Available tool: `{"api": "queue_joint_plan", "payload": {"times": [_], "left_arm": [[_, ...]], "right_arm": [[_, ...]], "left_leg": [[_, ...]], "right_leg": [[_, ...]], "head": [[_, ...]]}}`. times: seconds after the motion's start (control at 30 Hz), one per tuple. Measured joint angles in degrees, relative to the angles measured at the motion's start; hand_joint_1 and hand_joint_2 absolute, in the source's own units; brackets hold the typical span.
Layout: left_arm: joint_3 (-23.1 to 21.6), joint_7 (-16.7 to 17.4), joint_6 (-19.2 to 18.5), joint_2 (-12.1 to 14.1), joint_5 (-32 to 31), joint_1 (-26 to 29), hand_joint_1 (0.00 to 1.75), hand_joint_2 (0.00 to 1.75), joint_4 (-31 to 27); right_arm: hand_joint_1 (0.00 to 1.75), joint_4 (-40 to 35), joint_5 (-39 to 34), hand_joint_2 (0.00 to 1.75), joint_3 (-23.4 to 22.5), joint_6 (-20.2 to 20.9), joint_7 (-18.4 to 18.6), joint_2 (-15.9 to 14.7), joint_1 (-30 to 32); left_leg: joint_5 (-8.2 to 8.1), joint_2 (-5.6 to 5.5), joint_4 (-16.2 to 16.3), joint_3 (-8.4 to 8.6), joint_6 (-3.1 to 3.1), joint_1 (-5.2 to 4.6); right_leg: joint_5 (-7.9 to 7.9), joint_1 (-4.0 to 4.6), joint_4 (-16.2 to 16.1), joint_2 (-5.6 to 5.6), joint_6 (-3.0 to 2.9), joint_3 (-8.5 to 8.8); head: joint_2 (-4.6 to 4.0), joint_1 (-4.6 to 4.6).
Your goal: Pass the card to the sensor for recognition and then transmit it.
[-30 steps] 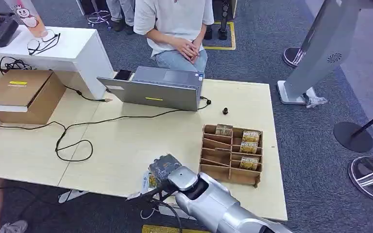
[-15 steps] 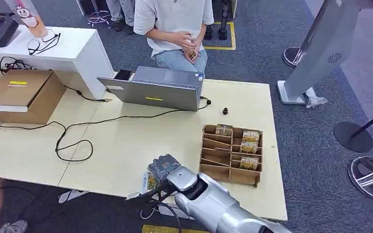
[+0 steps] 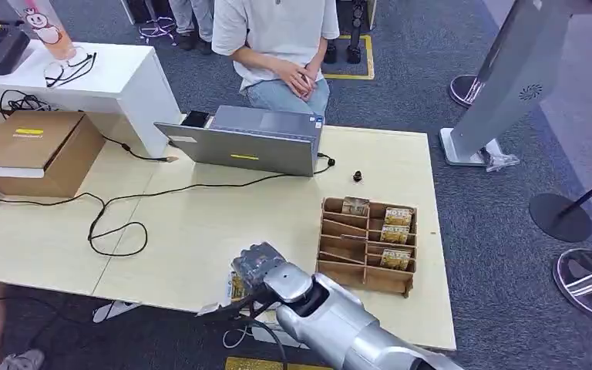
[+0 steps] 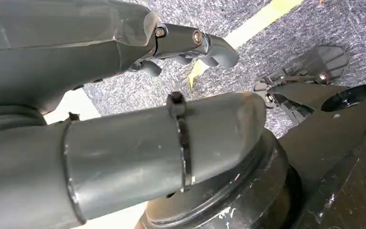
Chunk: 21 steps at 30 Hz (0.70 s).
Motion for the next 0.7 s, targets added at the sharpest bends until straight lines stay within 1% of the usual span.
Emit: {"api": "queue_joint_plan", "payload": {"times": [0.7], "left_arm": [[0.0,0.0,0.0,0.0,0.2,0.2,0.0,0.0,-0.2]], "right_arm": [[1.75,-3.7,-0.9,1.75,-1.1,-0.9,-0.7,-0.5,-0.1]], "left_leg": [[0.0,0.0,0.0,-0.01,0.0,0.0]], "right_leg": [[0.0,0.0,0.0,0.0,0.0,-0.01]], "head": [[0.0,0.0]]}}
